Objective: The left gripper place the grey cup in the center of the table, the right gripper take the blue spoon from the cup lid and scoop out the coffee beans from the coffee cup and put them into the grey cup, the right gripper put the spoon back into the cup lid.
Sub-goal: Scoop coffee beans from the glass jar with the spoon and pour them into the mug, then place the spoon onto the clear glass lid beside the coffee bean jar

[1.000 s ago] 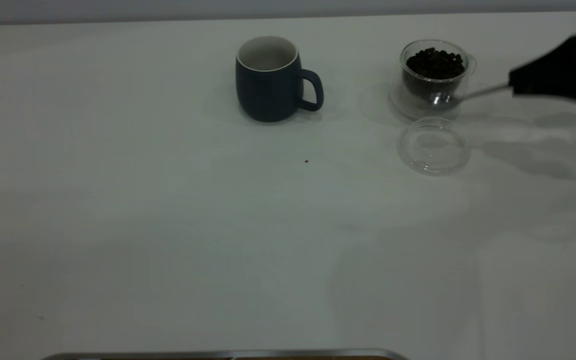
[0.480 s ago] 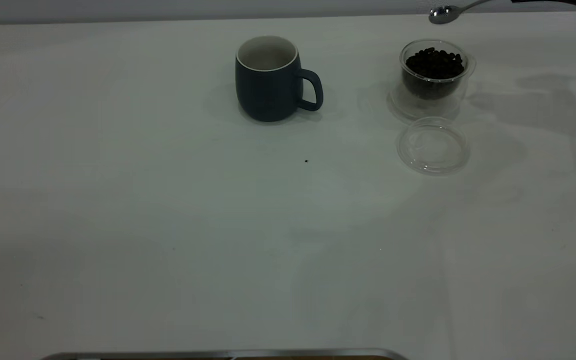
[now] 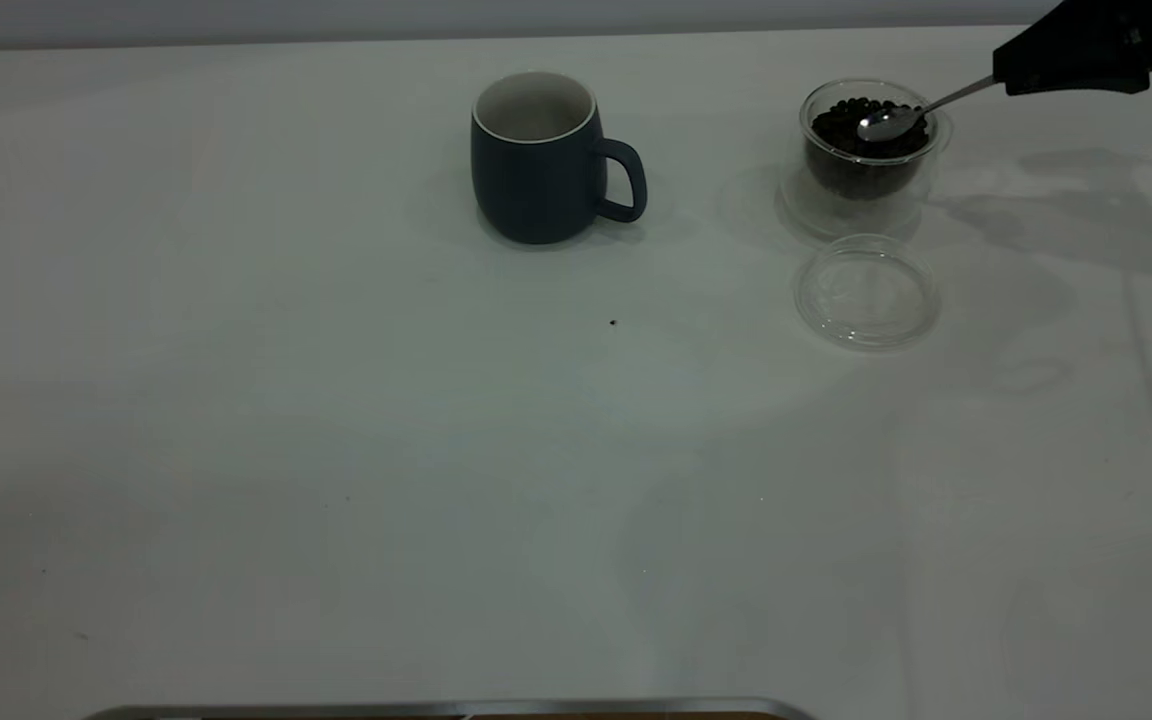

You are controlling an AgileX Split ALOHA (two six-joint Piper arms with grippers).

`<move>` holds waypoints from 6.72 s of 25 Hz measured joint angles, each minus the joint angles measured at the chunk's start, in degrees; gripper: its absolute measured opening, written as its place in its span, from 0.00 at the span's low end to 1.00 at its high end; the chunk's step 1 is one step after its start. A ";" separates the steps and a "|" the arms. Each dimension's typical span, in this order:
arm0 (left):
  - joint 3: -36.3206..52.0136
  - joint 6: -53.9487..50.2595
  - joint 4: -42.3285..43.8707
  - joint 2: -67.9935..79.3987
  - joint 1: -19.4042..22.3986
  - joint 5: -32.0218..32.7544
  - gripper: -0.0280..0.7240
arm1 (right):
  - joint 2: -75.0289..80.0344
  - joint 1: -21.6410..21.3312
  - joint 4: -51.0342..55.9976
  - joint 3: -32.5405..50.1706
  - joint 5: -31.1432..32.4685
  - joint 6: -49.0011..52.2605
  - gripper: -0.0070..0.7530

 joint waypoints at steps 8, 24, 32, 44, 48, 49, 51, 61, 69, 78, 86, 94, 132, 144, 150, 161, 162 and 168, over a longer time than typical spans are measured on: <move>0.00 0.00 0.00 0.00 0.00 0.00 0.69 | 2.22 0.41 1.42 -0.09 1.06 0.00 0.13; 0.00 0.00 0.00 0.00 0.00 0.00 0.69 | 3.92 1.11 2.53 -0.14 5.19 0.04 0.13; 0.00 0.00 0.00 0.00 0.00 0.00 0.69 | 3.92 0.97 2.60 -0.16 5.93 0.04 0.13; 0.00 0.00 0.00 0.00 0.00 0.00 0.69 | 4.59 -1.26 3.33 -0.16 8.00 3.46 0.13; 0.00 0.00 0.00 0.00 0.00 0.00 0.69 | 5.60 -1.99 4.75 -0.16 9.45 3.85 0.13; 0.00 0.00 0.00 0.00 0.00 0.00 0.69 | 5.75 -2.41 5.18 -0.16 9.99 3.85 0.13; 0.00 0.00 0.00 0.00 0.00 0.00 0.69 | 5.93 -2.78 5.47 -0.16 10.76 3.85 0.13; 0.00 0.02 0.00 0.00 0.00 0.00 0.69 | 5.93 -4.95 8.22 -0.16 13.89 4.67 0.13; 0.00 0.02 0.00 0.00 0.00 0.00 0.69 | 5.93 -5.14 9.07 -0.16 14.77 4.86 0.13; 0.00 0.02 0.00 0.00 0.00 0.00 0.69 | 5.10 -3.97 10.74 -0.16 14.91 7.17 0.13; 0.00 0.02 0.00 0.00 0.00 0.00 0.69 | 1.94 -0.60 11.16 -0.16 15.05 10.02 0.13; 0.00 0.02 0.00 0.00 0.00 0.00 0.69 | 1.48 7.83 13.74 -0.16 15.05 10.91 0.13; 0.00 0.02 0.00 0.00 0.00 0.01 0.69 | 3.47 23.68 22.28 -5.06 -4.83 -7.43 0.13; 0.00 0.02 0.00 0.00 0.00 0.01 0.69 | 1.50 24.53 22.14 -5.06 -5.41 -29.73 0.13; 0.00 0.02 0.00 0.00 0.00 0.01 0.69 | -2.62 24.53 17.60 -5.06 -6.13 -26.43 0.13; 0.00 0.02 0.00 0.00 0.00 -0.04 0.69 | -14.41 9.88 1.46 -2.74 12.64 -1.60 0.13; 0.00 0.02 0.00 0.00 0.00 -0.04 0.69 | -14.52 8.15 1.20 -1.31 14.59 -0.94 0.13; 0.00 0.02 0.00 0.00 0.00 -0.04 0.69 | -14.60 -1.62 0.81 10.23 13.95 -2.15 0.13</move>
